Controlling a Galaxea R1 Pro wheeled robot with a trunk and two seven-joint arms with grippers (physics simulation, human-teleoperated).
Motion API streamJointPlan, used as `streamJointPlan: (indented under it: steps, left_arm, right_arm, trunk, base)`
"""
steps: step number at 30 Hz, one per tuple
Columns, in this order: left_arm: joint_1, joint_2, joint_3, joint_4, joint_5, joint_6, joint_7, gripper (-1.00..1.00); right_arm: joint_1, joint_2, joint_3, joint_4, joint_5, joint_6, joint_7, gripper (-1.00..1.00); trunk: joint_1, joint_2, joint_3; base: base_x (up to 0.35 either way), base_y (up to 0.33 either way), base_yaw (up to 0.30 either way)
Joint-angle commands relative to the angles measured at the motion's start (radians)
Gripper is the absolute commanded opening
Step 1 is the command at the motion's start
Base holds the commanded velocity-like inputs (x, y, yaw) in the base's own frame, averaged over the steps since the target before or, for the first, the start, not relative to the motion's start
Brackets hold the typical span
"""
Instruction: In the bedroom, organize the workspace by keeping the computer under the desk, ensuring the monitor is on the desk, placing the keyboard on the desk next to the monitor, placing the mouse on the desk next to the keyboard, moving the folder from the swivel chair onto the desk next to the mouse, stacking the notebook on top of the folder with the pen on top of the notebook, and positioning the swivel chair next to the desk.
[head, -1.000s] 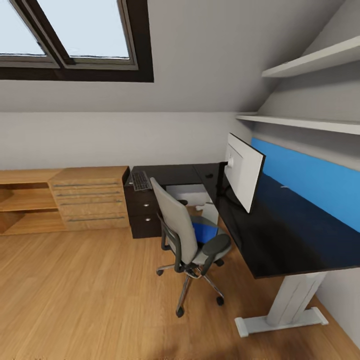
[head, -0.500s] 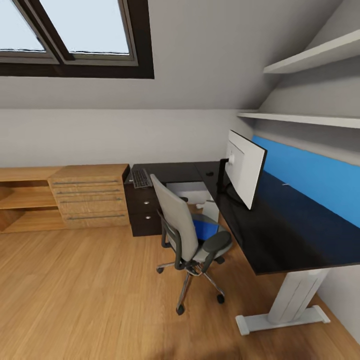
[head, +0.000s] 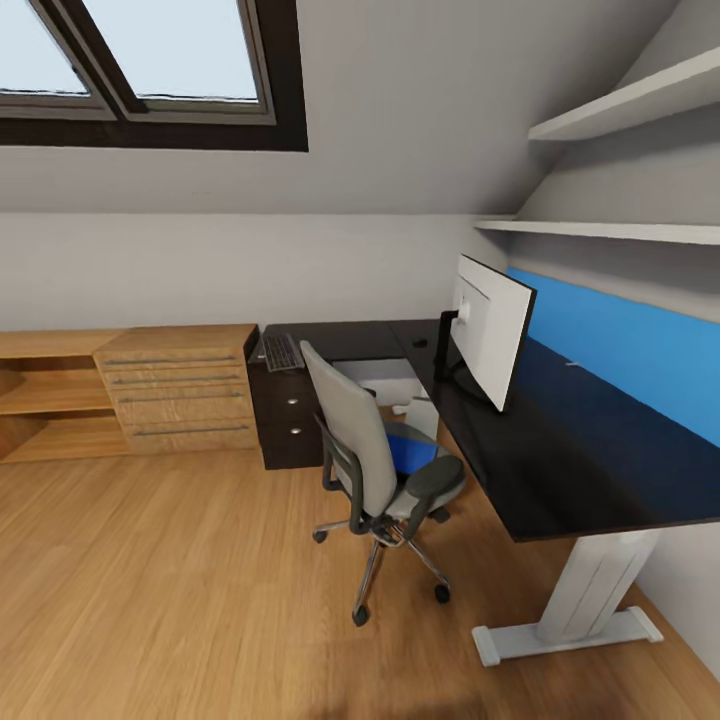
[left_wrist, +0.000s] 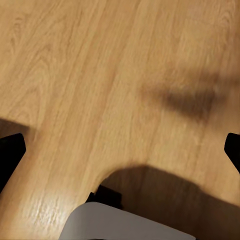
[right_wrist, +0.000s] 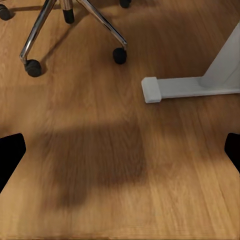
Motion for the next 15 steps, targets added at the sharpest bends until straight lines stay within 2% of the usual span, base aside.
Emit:
streamJointPlan:
  steps: [1,15]
  left_arm:
    - [0.0,-0.001,0.003,-0.001,-0.002,-0.001,0.0,1.0]
    - [0.0,0.003,0.009,0.0,0.002,-0.003,0.0,1.0]
  right_arm:
    - [-0.001,0.0,0.0,0.004,-0.001,-0.003,-0.001,1.0]
    - [0.0,0.0,-0.002,0.02,-0.002,-0.002,-0.002,1.0]
  trunk:
    - [0.004,-0.008,-0.004]
    - [0.058,-0.106,-0.048]
  base:
    - [0.0,0.0,0.0]
    - [0.0,0.0,0.0]
